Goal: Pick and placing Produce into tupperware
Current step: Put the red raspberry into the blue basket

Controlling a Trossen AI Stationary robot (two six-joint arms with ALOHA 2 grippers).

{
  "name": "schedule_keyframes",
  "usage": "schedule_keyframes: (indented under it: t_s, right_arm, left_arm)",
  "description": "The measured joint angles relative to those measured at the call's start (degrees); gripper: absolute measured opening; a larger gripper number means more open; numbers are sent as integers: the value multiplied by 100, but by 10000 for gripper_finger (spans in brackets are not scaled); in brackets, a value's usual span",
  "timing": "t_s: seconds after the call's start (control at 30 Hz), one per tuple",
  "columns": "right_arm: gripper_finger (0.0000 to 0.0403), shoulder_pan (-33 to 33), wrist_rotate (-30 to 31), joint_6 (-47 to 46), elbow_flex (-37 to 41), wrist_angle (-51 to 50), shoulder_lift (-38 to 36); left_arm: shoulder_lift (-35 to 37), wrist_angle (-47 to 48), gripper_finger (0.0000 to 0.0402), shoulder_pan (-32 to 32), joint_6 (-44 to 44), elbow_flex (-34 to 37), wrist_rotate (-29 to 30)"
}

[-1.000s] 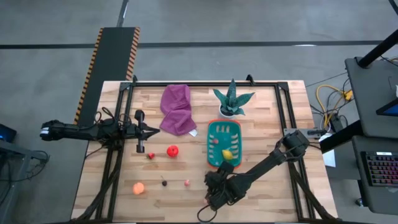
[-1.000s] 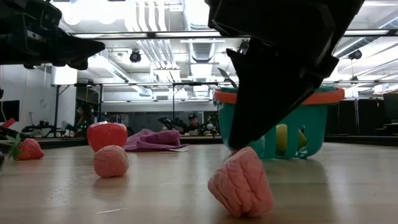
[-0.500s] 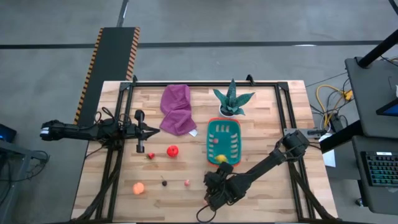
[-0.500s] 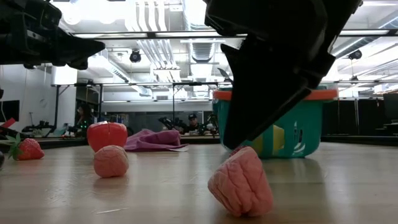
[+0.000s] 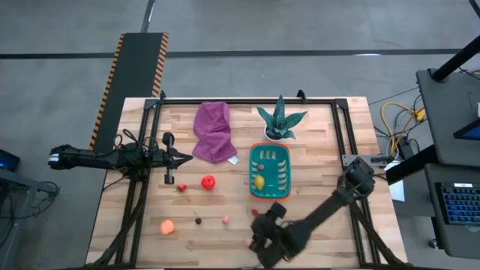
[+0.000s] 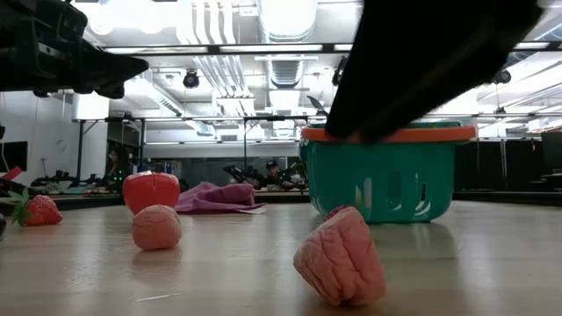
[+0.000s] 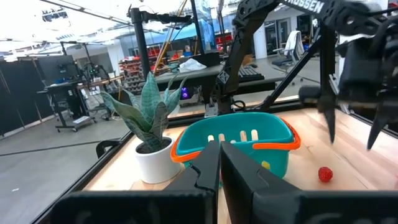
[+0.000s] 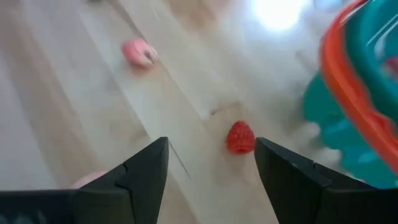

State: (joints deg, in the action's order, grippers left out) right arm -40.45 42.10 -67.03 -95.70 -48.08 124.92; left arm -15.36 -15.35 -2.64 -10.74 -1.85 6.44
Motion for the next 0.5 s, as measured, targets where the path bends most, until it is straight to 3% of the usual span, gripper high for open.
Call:
schedule_keyframes:
  t_s: [0.13,0.5]
  right_arm:
    - [230,-354,604,-558,56,-57,30]
    - [230,-391,641,-1518,140,-110,737]
  left_arm:
    - [-42,8,0,0,0,0,0]
    - [-37,-35,0,1,-13,0,-2]
